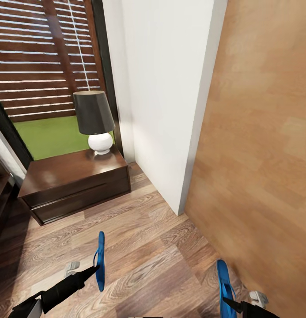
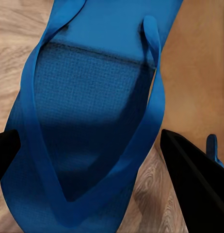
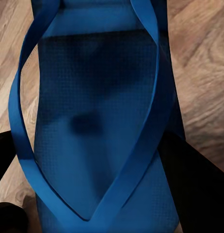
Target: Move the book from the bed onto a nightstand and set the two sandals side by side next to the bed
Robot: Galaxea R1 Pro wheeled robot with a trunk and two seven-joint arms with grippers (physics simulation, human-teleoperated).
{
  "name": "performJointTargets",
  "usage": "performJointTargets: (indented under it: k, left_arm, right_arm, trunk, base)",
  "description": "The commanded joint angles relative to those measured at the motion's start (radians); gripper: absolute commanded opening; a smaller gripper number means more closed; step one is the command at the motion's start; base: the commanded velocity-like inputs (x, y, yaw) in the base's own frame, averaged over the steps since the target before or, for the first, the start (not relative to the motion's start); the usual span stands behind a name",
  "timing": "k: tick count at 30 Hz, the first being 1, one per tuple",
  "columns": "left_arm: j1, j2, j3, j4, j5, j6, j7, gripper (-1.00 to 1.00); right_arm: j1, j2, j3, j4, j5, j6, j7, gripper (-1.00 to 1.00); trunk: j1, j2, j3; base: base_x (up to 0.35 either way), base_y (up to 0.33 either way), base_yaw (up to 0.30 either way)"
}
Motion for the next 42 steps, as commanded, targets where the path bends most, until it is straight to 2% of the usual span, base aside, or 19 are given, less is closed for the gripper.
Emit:
performJointTargets:
  k: [1, 36, 42]
  left_arm:
    - [0.0, 0.0, 0.001, 0.0, 0.003, 0.01, -0.004, -1.0]
    - [0.0, -0.002, -0.003, 0.002, 0.003, 0.01, -0.001, -1.0]
    - [0.0, -0.003, -0.003, 0.002, 0.003, 0.01, -0.001, -1.0]
  right_arm:
    - [0.0, 0.0, -0.002, 0.0, -0.005, 0.01, 0.001, -1.0]
    - [0.0, 0.001, -0.002, 0.0, -0.005, 0.01, -0.001, -1.0]
    - [0.0, 0.001, -0.001, 0.0, -0.005, 0.01, -0.001, -1.0]
  trunk:
    - [-0.001, 0.0, 0.003]
    - [-0.016, 0.008, 0.138]
    - [-0.039, 0.05, 0.157]
  base:
    - [0.0, 0.0, 0.0]
    - [0.0, 0.0, 0.0]
    - [0.0, 0.0, 0.0]
